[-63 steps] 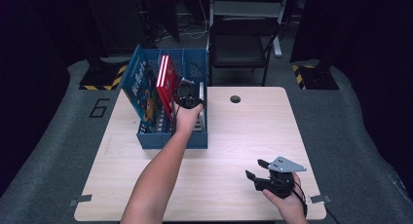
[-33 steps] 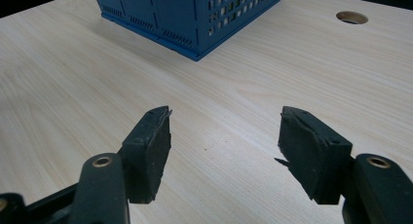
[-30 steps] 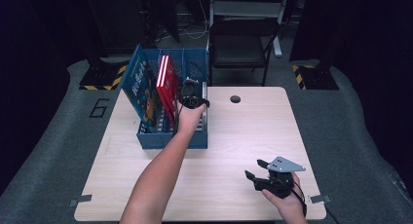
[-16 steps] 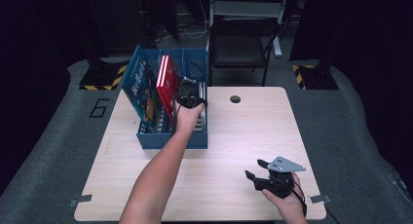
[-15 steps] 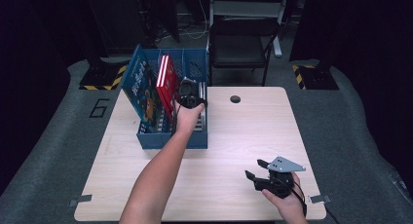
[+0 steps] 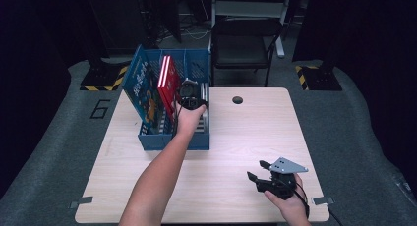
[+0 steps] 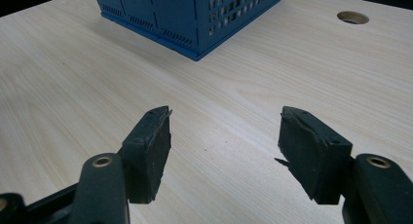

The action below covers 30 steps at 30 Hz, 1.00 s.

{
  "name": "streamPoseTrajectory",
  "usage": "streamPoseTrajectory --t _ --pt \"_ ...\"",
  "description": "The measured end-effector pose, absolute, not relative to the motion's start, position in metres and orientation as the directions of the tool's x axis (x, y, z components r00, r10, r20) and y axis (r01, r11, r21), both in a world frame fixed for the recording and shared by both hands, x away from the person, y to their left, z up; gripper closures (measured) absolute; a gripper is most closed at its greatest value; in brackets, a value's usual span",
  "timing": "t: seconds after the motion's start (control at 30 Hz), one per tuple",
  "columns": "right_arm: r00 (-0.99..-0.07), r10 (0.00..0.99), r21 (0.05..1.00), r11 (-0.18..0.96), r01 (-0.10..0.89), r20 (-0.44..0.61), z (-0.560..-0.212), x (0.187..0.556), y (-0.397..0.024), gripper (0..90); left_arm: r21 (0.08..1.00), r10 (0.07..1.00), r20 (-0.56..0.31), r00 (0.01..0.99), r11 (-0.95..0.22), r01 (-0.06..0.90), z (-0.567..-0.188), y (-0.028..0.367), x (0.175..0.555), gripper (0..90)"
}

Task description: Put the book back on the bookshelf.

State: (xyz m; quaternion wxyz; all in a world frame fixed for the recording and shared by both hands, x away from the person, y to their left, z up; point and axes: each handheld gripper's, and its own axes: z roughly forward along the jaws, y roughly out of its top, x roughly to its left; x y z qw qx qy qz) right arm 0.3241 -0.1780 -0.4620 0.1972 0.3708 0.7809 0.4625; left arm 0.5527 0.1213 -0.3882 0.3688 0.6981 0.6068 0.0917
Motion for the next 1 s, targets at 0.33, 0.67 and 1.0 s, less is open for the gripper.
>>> streamPoseTrajectory --t 0.33,0.67,1.0 --pt "-0.651 0.758 0.865 0.304 0.399 0.034 -0.463 0.325 -0.175 35.8 0.648 0.914 -0.309 0.263 0.000 0.762 -0.378 0.128 0.545 57.8" --pt "-0.652 0.757 0.863 0.302 0.404 0.041 -0.464 0.326 -0.174 35.8 0.656 0.914 -0.289 0.286 -0.028 0.754 -0.370 0.135 0.539 56.5" --pt "-0.651 0.758 0.861 0.309 0.405 0.034 -0.464 0.327 -0.175 35.8 0.660 0.914 -0.286 0.289 -0.031 0.751 -0.364 0.144 0.532 55.9"
